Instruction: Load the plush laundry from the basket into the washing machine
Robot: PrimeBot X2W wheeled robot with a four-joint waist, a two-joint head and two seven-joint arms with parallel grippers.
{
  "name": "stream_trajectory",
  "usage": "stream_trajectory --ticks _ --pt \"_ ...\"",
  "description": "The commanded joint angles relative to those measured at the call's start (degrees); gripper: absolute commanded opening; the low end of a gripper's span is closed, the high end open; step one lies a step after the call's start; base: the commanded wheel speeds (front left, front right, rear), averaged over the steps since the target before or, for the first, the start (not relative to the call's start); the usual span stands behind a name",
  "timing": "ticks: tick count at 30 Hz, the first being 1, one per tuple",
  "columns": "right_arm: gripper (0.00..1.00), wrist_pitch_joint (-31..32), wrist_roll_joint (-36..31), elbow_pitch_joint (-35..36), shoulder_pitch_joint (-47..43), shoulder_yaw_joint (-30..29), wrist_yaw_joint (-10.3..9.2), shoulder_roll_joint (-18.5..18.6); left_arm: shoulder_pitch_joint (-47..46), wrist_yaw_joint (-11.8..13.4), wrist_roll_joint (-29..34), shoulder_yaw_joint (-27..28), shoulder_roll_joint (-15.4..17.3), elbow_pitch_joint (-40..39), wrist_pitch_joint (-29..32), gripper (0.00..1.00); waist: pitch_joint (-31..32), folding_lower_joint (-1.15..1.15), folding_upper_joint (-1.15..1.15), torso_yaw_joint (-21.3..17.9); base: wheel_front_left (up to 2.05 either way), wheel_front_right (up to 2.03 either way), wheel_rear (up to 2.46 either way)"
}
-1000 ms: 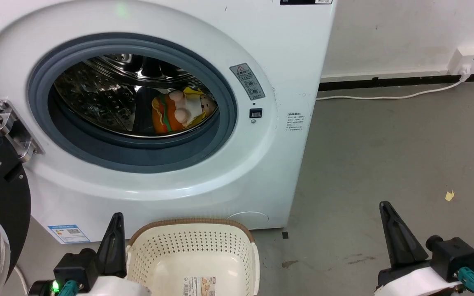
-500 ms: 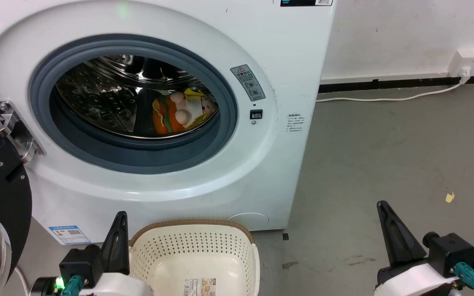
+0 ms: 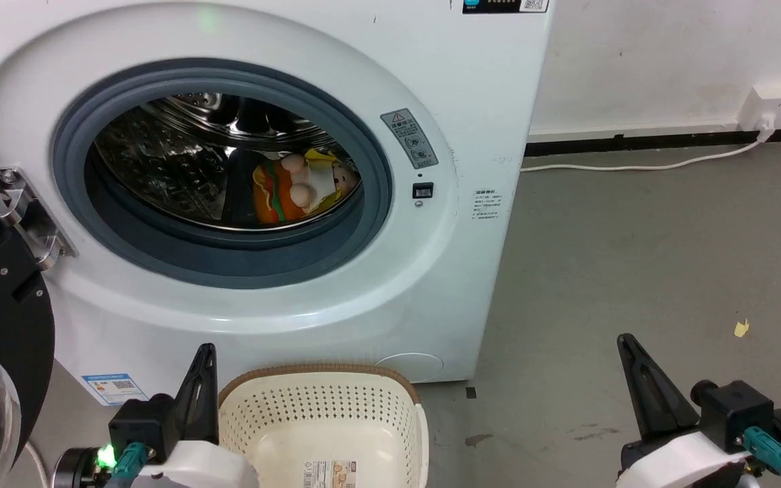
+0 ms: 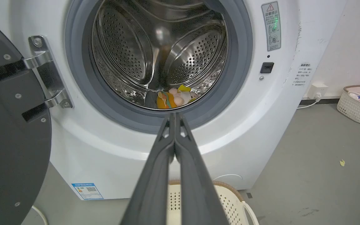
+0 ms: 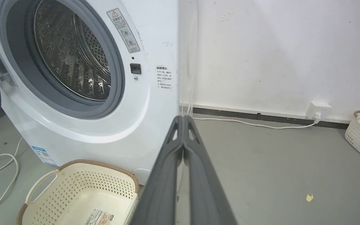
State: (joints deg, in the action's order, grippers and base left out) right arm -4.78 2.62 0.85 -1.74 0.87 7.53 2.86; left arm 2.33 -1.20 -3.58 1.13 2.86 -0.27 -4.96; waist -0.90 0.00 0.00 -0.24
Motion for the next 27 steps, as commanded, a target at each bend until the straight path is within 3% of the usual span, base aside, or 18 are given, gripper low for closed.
stream_trajectory --ticks 1,27 --pt "0.00 0.3 -0.4 -0.2 0.8 -0.2 -0.03 0.0 -0.7 0.2 0.5 0.0 0.0 0.1 0.5 0.00 0.0 0.00 0.00 0.0 0.00 0.00 0.00" --pt "0.00 3.5 -2.0 -0.7 1.5 -0.7 -0.04 0.0 -1.9 0.9 2.7 -0.8 0.0 0.2 3.7 0.00 0.6 0.00 0.00 0.2 0.00 0.00 0.00"
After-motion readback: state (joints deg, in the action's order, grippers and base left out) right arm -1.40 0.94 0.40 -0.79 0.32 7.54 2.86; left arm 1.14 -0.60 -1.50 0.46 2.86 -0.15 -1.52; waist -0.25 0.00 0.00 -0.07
